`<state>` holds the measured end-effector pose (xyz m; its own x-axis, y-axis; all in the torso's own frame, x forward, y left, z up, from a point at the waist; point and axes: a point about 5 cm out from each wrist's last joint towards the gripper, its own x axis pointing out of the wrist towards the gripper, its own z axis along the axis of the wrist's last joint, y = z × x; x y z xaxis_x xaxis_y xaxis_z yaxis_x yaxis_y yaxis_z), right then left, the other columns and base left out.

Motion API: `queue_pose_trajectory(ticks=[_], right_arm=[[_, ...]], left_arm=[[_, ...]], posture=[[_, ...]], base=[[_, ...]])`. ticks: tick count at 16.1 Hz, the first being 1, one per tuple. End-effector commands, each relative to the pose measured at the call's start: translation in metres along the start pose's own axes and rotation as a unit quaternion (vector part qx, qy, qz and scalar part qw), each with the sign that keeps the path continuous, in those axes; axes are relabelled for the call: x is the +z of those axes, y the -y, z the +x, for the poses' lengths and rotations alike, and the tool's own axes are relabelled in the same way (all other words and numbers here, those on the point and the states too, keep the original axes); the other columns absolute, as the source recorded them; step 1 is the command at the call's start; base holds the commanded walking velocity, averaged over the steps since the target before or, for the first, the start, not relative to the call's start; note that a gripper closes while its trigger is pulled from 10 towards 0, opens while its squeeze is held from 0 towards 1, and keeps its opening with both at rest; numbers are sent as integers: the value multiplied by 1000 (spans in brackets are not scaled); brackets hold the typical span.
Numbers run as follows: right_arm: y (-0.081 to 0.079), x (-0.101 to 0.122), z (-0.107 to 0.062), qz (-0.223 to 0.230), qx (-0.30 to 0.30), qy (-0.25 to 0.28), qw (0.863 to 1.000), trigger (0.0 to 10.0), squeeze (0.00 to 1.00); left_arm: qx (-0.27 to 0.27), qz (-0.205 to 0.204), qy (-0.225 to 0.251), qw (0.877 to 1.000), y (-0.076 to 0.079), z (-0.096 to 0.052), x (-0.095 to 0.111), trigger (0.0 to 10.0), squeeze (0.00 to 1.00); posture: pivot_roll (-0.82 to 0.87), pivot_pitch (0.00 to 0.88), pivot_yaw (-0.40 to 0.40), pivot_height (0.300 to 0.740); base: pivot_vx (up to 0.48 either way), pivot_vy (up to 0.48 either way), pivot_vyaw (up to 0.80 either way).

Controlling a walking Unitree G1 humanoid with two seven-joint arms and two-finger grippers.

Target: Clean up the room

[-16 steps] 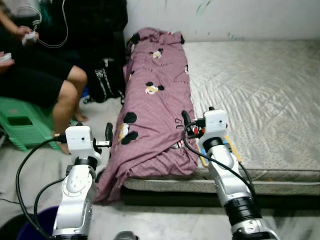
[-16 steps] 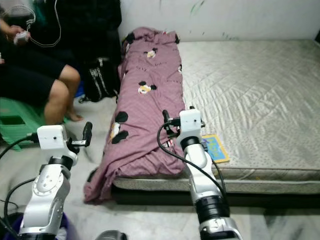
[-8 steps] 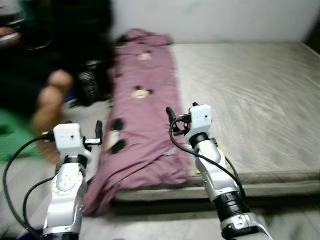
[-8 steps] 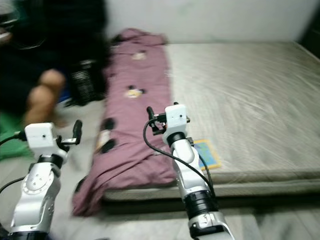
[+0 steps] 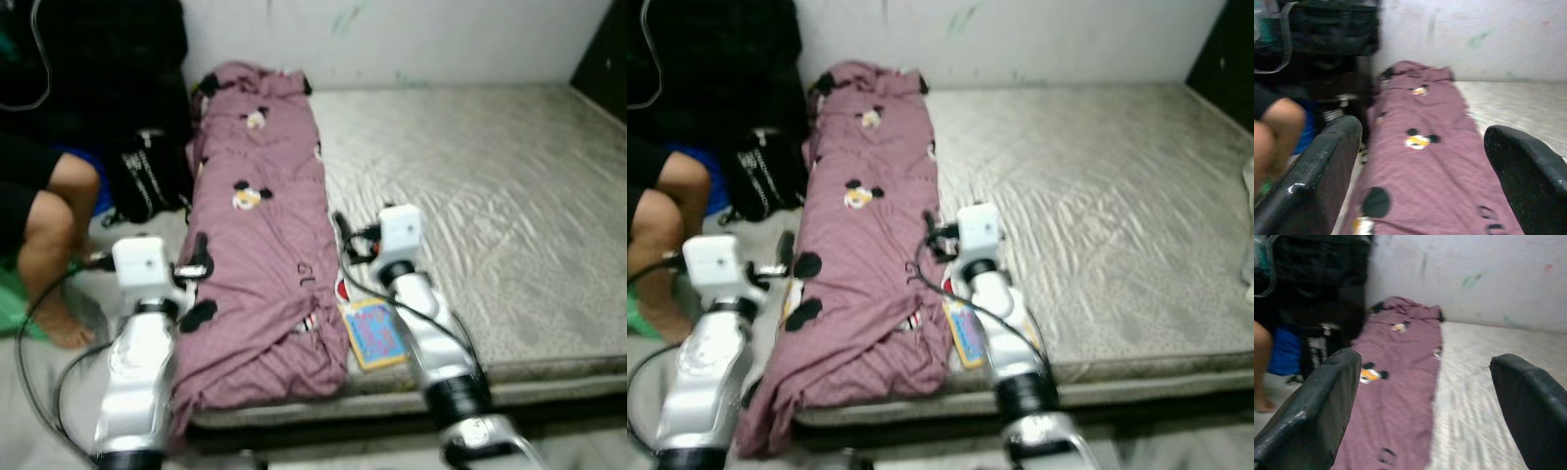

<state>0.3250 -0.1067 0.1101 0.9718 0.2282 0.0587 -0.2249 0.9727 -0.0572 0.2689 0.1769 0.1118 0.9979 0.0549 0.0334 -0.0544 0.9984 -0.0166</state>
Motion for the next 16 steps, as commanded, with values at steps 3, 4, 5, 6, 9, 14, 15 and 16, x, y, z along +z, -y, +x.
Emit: queue_pose_trajectory(ticks=[3, 4, 5, 6, 9, 14, 15, 16], right_arm=[[2, 1, 1, -2, -2, 0, 1000, 10000, 0], [1, 1, 1, -6, 0, 0, 1000, 10000, 0], [1, 1, 1, -6, 1, -1, 1000, 10000, 0], [2, 1, 2, -6, 1, -1, 1000, 10000, 0], [3, 0, 2, -5, 3, -3, 1000, 10000, 0], [2, -1, 3, -7, 5, -6, 1000, 10000, 0], [3, -1, 3, -8, 5, -6, 1000, 10000, 0], [3, -1, 3, -8, 5, -6, 1000, 10000, 0]], left_arm=[[-3, 5, 3, 1000, 1, 0, 1, 10000, 0], [-4, 5, 4, 1000, 2, 0, 1, 10000, 0], [-4, 4, 4, 1000, 2, 1, 1, 10000, 0], [-4, 3, 5, 1000, 3, 1, 1, 10000, 0], [-5, 1, 6, 1000, 4, 1, 1, 10000, 0], [-5, -1, 6, 1000, 5, 1, 1, 10000, 0], [-5, -1, 6, 1000, 5, 2, 1, 10000, 0], [-5, -3, 7, 1000, 5, 2, 1, 10000, 0]], posture=[[41, 0, -13, 740], [41, 0, -13, 740], [41, 0, -17, 740], [40, 0, -19, 740], [40, 0, -23, 740], [38, 0, -25, 740], [36, 0, -26, 740], [35, 0, -26, 740]], base=[[0, -105, 0], [0, -360, 544], [0, -360, 800], [0, -364, 800], [0, -364, -198], [0, -362, 0], [0, -360, 0], [0, -281, 0]])
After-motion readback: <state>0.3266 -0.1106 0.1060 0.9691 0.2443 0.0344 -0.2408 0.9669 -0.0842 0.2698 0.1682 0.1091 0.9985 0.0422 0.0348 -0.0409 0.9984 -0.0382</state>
